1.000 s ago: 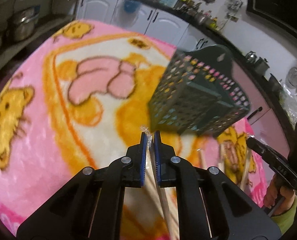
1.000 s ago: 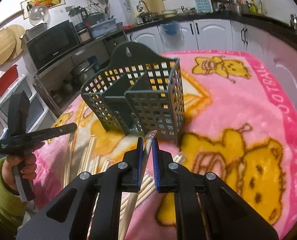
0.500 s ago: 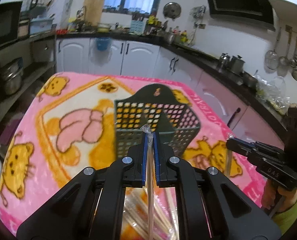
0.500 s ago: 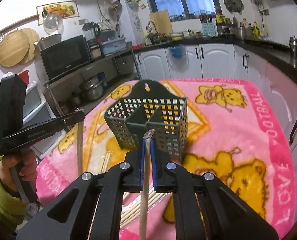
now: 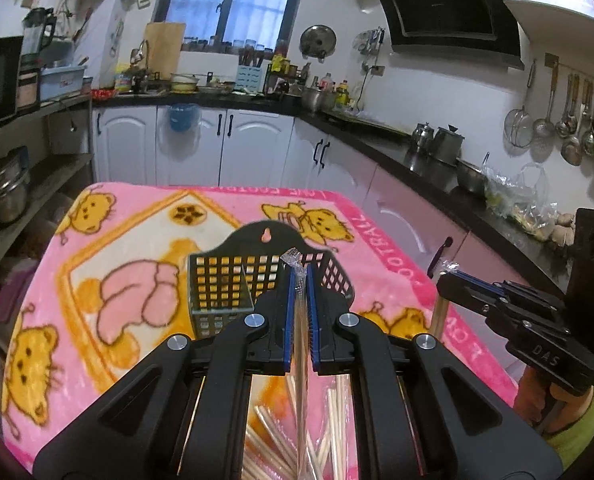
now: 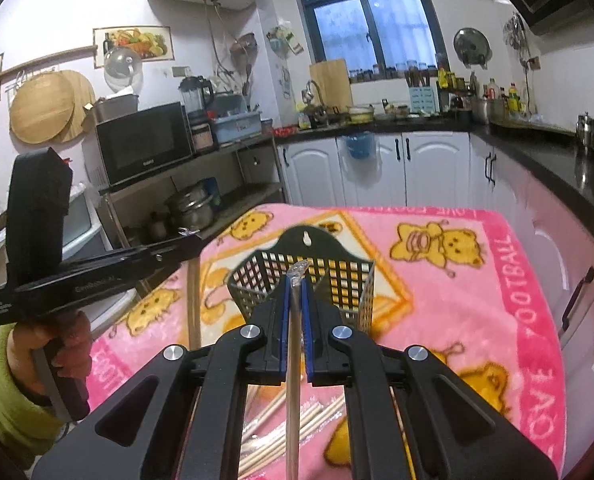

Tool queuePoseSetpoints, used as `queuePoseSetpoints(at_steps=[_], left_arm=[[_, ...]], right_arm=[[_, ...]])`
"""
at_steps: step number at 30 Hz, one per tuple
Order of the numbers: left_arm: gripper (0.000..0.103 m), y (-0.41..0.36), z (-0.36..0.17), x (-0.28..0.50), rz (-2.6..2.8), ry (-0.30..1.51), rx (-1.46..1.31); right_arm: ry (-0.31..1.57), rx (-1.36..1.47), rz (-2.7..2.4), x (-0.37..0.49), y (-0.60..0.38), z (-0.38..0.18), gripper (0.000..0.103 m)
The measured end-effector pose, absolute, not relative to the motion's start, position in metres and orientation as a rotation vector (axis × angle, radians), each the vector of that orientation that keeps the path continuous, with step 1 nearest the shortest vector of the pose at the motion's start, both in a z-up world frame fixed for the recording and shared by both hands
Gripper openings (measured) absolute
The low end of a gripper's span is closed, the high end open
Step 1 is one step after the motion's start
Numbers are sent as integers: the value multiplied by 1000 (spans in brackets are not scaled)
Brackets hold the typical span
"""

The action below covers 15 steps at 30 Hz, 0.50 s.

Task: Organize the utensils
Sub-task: 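Lift the held chopsticks upright with both tools and carry them over the green basket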

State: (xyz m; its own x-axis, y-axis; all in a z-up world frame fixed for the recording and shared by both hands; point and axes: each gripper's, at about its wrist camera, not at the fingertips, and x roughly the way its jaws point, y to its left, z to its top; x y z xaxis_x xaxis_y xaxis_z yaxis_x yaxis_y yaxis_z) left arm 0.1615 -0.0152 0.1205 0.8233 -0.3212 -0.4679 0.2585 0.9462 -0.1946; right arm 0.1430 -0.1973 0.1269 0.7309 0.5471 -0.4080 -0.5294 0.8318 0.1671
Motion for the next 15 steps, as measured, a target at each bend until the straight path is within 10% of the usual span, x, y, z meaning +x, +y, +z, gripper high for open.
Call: queuePoseSetpoints(at_steps=[15], left_arm=[[3,-14,167,182,-281,418,-122]], right_arm=[[361,68,589,160,-193,172,6]])
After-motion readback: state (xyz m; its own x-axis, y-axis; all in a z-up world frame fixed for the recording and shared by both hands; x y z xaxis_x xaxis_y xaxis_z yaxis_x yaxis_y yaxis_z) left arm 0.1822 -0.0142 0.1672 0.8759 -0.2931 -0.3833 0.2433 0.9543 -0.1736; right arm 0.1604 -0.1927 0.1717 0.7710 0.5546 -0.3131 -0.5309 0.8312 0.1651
